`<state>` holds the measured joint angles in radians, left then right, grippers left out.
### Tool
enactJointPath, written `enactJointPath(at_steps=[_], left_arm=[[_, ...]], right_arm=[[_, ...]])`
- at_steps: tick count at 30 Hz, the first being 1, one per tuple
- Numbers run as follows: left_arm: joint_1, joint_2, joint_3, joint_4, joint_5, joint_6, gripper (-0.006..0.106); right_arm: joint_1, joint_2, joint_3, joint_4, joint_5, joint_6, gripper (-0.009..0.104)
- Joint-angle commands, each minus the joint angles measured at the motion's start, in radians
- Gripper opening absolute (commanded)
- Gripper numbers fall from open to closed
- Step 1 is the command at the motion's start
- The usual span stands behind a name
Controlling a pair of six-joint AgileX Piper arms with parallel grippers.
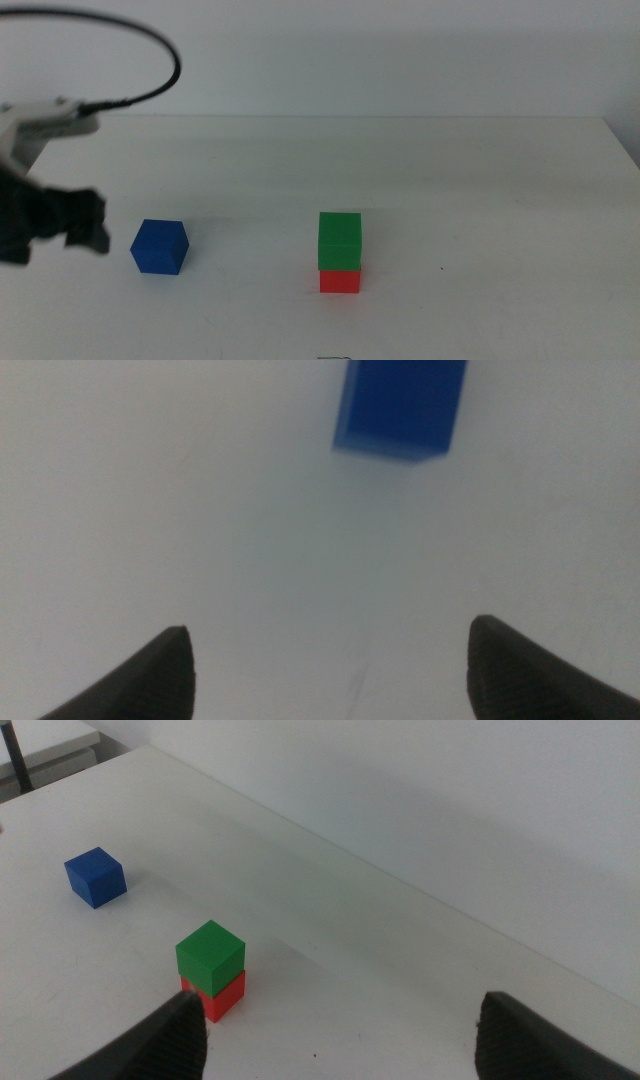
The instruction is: Stack red cubes first, then green, then blue cubes in a specific spot.
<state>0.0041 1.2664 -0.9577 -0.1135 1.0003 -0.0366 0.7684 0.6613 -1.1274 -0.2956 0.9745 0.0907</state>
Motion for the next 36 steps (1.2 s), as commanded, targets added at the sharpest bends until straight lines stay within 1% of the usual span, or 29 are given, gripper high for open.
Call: enactJointPath(at_steps=[1,3,4,10,13,20,28,30,32,36], left_arm=[[-0.002,0.054,-0.099,-0.052,-0.009,0.05,0.092],[-0.008,0.132,-0.156,-0.079,0.005,0.07,0.092],[-0.02,0.17,-0.188,-0.075,0.011,0.067,0.092],[-0.113,0.348,-0.362,0.012,0.019,0.037,0.092],[-0.122,0.417,-0.42,0.021,0.042,0.037,0.092],[-0.122,0.534,-0.448,0.025,0.035,0.057,0.092],[-0.122,0.615,-0.448,0.021,0.011,0.094,0.091],[-0.122,0.623,-0.448,0.021,0.011,0.094,0.088],[-0.122,0.627,-0.448,0.017,0.009,0.094,0.081],[-0.122,0.631,-0.448,0.004,0.008,0.092,0.06]], right_arm=[[-0.006,0.006,-0.02,-0.028,-0.073,-0.008,0.085],[-0.006,0.006,-0.02,-0.028,-0.073,-0.008,0.085],[-0.006,0.006,-0.02,-0.028,-0.073,-0.008,0.085],[-0.006,0.006,-0.02,-0.028,-0.073,-0.008,0.085],[-0.006,0.006,-0.02,-0.028,-0.073,-0.008,0.085],[-0.006,0.006,-0.02,-0.028,-0.073,-0.008,0.085],[-0.006,0.006,-0.02,-0.028,-0.073,-0.008,0.085],[-0.005,0.006,-0.02,-0.029,-0.073,-0.008,0.085],[-0.005,0.006,-0.02,-0.029,-0.073,-0.008,0.085],[-0.005,0.006,-0.02,-0.029,-0.073,-0.008,0.085]])
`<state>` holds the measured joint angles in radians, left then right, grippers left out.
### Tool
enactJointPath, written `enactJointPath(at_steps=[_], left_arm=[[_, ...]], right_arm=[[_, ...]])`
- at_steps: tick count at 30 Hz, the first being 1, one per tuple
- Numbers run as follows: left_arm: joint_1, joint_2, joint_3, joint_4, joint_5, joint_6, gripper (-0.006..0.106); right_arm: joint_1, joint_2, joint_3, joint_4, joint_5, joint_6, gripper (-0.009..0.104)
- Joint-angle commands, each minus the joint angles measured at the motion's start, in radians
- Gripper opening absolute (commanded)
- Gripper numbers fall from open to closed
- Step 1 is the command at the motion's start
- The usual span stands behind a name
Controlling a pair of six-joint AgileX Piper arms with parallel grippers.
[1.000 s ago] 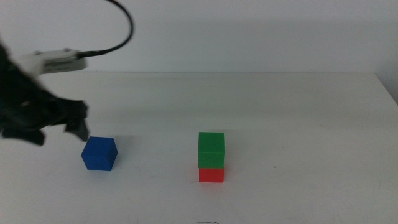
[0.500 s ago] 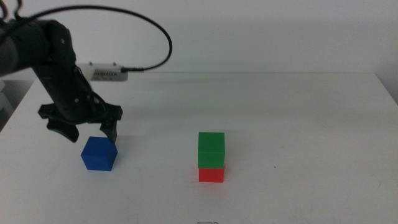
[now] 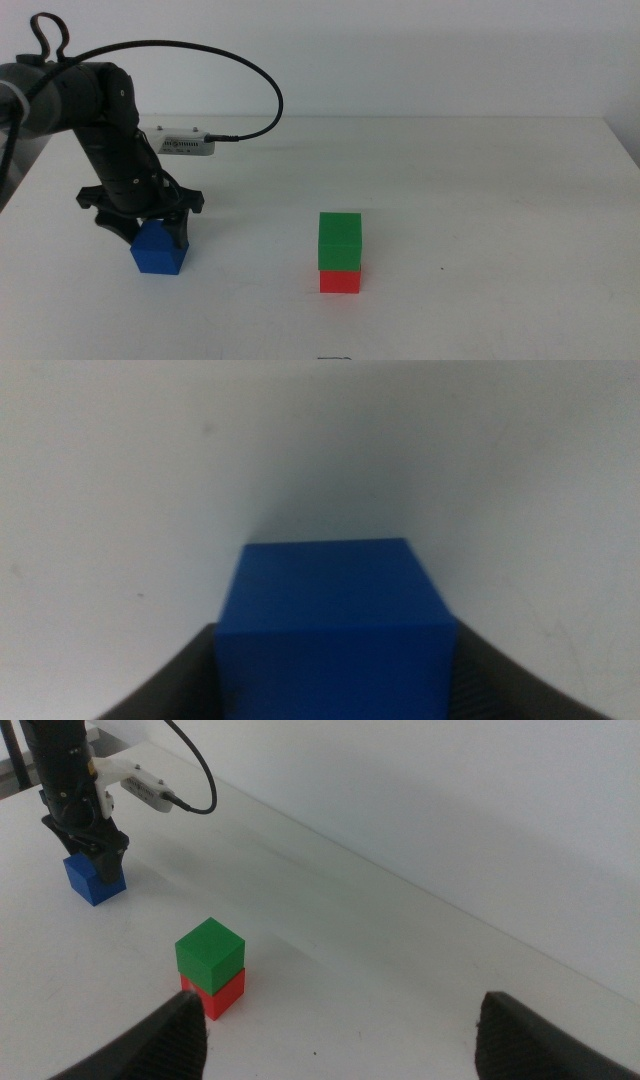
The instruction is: Stack red cubes first, then green, then blue cubes in a specific spot.
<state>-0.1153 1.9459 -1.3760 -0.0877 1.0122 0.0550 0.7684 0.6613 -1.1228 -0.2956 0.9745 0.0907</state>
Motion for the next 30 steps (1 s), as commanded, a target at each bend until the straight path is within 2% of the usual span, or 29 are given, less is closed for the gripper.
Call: enactJointPath(at_steps=[1,6,9,11,15,19,21,25,30], left_arm=[[-0.003,-0.047,-0.03,-0.029,-0.002,0.0,0.053],[-0.003,-0.064,-0.03,-0.055,0.034,0.005,0.023],[-0.006,-0.105,-0.03,-0.068,0.069,-0.012,0.012],[-0.026,-0.15,-0.039,-0.064,0.11,-0.094,0.008],[-0.15,-0.241,-0.087,0.047,0.166,-0.286,0.006],[-0.347,-0.298,-0.141,0.227,0.194,-0.537,0.006],[-0.437,-0.29,-0.179,0.265,0.211,-0.642,0.006],[-0.531,-0.228,-0.288,0.248,0.244,-0.705,0.006],[-0.564,-0.116,-0.474,0.18,0.307,-0.707,0.006]], right_arm=[[-0.005,0.006,-0.025,-0.029,-0.073,-0.008,0.085],[-0.005,0.006,-0.025,-0.029,-0.073,-0.008,0.085],[-0.005,0.006,-0.025,-0.029,-0.073,-0.008,0.085],[-0.005,0.006,-0.025,-0.029,-0.073,-0.008,0.085],[-0.005,0.006,-0.025,-0.029,-0.073,-0.008,0.085],[-0.005,0.006,-0.025,-0.029,-0.073,-0.008,0.085],[-0.005,0.006,-0.025,-0.029,-0.073,-0.008,0.085],[-0.005,0.006,-0.025,-0.029,-0.073,-0.008,0.085],[-0.005,0.006,-0.025,-0.029,-0.073,-0.008,0.085]])
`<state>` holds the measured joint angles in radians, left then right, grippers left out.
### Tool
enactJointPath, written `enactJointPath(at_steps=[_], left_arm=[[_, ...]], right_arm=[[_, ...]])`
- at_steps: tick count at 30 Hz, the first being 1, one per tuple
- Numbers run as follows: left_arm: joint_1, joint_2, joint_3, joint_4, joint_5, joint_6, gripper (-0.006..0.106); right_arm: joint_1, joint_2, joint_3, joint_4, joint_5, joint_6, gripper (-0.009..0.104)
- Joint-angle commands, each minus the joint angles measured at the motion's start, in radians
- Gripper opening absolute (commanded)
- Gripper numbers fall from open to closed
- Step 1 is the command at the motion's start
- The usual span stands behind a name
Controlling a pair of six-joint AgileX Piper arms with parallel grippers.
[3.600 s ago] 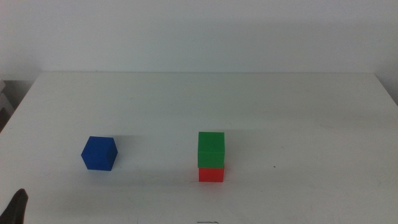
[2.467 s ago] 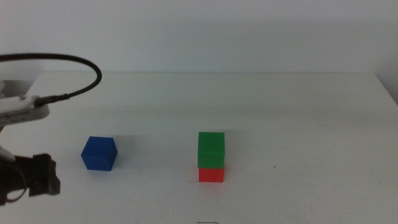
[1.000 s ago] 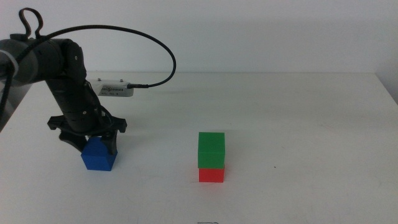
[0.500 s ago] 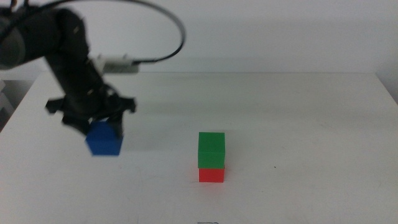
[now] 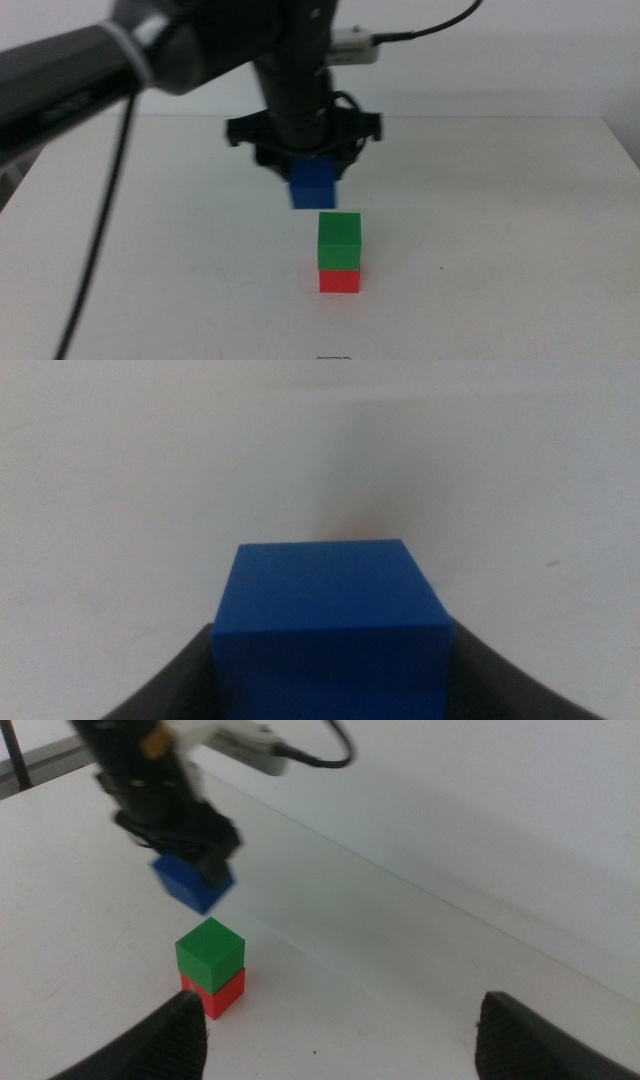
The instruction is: Stack red cubes first, then green, then blue cubes in a specific spot.
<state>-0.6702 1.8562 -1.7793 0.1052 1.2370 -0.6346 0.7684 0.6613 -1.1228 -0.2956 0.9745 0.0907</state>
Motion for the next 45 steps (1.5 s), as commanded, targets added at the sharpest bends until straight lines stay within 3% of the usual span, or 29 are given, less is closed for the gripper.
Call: enactJointPath(at_steps=[1,21,45], left_arm=[[-0.009,-0.011,-0.097,-0.031,0.082,-0.017,0.006],[-0.017,0.048,-0.124,-0.105,0.082,-0.015,0.006],[-0.025,0.092,-0.089,-0.105,0.082,0.01,0.008]], right_arm=[[-0.005,0.006,-0.025,-0.029,-0.073,-0.008,0.085],[-0.005,0.006,-0.025,-0.028,-0.073,-0.008,0.085],[-0.005,0.006,-0.025,-0.029,-0.073,-0.008,0.085]])
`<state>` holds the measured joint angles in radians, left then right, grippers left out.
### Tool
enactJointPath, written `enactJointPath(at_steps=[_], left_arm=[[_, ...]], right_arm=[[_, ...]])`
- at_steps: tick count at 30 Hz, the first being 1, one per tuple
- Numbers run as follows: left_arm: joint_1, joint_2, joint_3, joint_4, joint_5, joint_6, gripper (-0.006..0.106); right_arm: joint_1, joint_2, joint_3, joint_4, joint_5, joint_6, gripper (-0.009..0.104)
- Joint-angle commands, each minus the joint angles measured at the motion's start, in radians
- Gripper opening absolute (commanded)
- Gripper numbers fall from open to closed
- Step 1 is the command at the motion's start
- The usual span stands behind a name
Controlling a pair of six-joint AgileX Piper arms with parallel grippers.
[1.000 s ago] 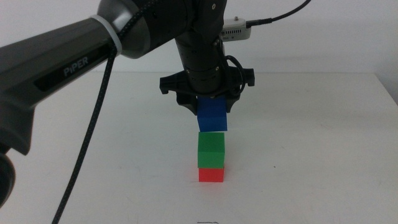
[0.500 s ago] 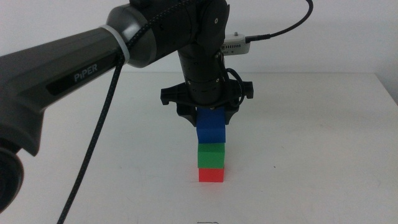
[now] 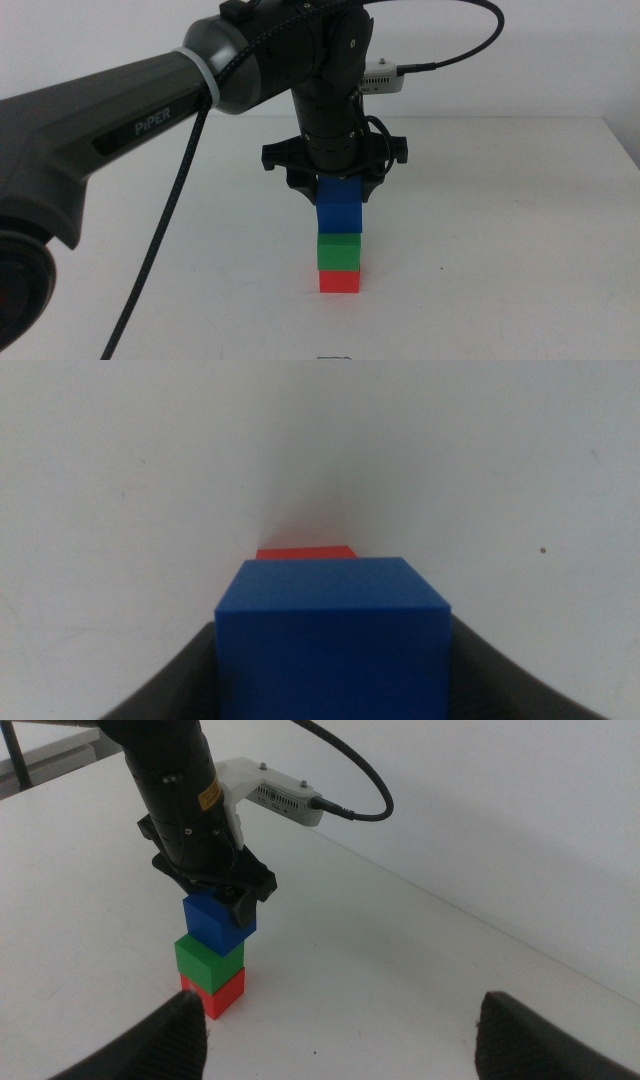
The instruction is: Stack red cubes first, then green, then blue cubes in a specific spot.
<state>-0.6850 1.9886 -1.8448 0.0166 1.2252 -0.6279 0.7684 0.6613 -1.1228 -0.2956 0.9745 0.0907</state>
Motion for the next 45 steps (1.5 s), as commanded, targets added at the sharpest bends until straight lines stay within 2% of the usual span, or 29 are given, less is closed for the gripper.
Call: enactJointPath(at_steps=[1,5,6,7,11,18,24,32,45], left_arm=[[-0.011,-0.04,-0.023,-0.017,0.094,0.007,0.009],[-0.011,-0.04,-0.023,-0.017,0.094,0.009,0.016],[-0.011,-0.04,-0.023,-0.011,0.094,0.009,0.028],[-0.011,-0.04,-0.023,-0.011,0.094,0.018,0.057],[-0.011,-0.04,-0.024,-0.011,0.094,0.029,0.07],[-0.011,-0.043,-0.024,-0.011,0.094,0.029,0.075],[-0.011,-0.101,-0.024,-0.002,0.094,0.043,0.094],[-0.01,-0.264,-0.024,0.067,0.094,0.112,0.094],[-0.01,-0.563,-0.023,0.252,0.094,0.265,0.094]], right_arm=[[-0.005,0.006,-0.025,-0.029,-0.073,-0.008,0.085],[-0.005,0.006,-0.025,-0.029,-0.073,-0.008,0.085],[-0.005,0.006,-0.025,-0.029,-0.073,-0.008,0.085],[-0.005,0.006,-0.025,-0.029,-0.073,-0.008,0.085],[-0.005,0.006,-0.025,-0.029,-0.073,-0.008,0.085],[-0.005,0.006,-0.025,-0.029,-0.073,-0.008,0.085],[-0.005,0.006,-0.025,-0.029,-0.073,-0.008,0.085],[-0.005,0.006,-0.025,-0.029,-0.073,-0.008,0.085],[-0.005,0.006,-0.025,-0.029,-0.073,-0.008,0.085]])
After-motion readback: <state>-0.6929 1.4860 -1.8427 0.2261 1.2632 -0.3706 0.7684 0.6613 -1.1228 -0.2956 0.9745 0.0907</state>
